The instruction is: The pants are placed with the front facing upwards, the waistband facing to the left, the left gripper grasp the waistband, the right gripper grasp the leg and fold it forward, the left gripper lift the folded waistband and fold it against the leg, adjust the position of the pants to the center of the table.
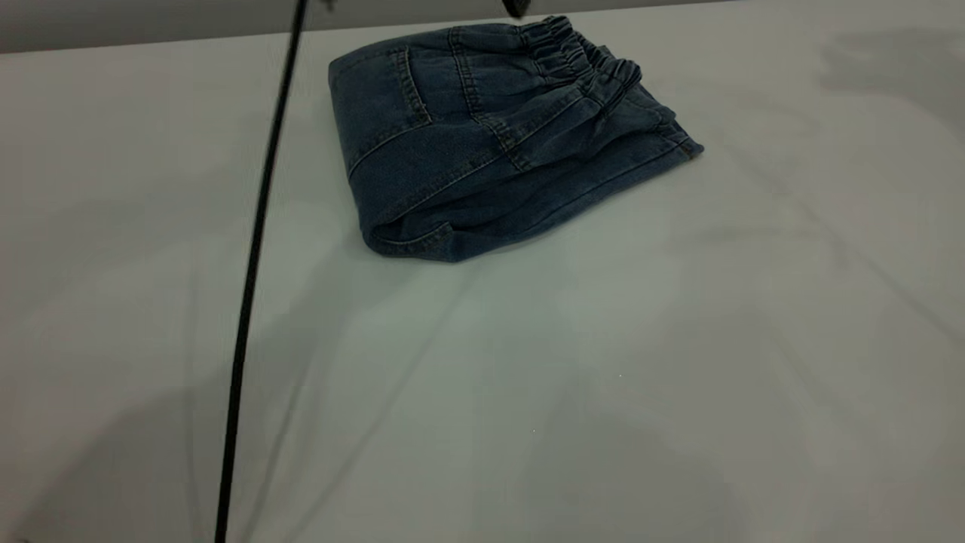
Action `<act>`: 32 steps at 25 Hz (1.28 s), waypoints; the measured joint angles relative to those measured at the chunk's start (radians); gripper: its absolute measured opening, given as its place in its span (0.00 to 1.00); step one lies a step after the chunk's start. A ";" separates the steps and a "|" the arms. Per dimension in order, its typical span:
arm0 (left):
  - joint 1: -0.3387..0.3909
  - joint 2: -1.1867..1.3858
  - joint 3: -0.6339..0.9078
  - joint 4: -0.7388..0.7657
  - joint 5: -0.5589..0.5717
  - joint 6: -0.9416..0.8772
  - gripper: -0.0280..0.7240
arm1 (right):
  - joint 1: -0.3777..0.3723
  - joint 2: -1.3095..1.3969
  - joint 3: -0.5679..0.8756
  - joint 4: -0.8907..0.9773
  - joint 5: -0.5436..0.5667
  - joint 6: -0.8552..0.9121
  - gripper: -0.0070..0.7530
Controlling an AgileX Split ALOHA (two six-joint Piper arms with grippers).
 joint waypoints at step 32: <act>-0.026 0.230 -0.072 0.040 0.145 0.467 0.78 | 0.000 -0.023 0.003 0.022 -0.003 -0.011 0.68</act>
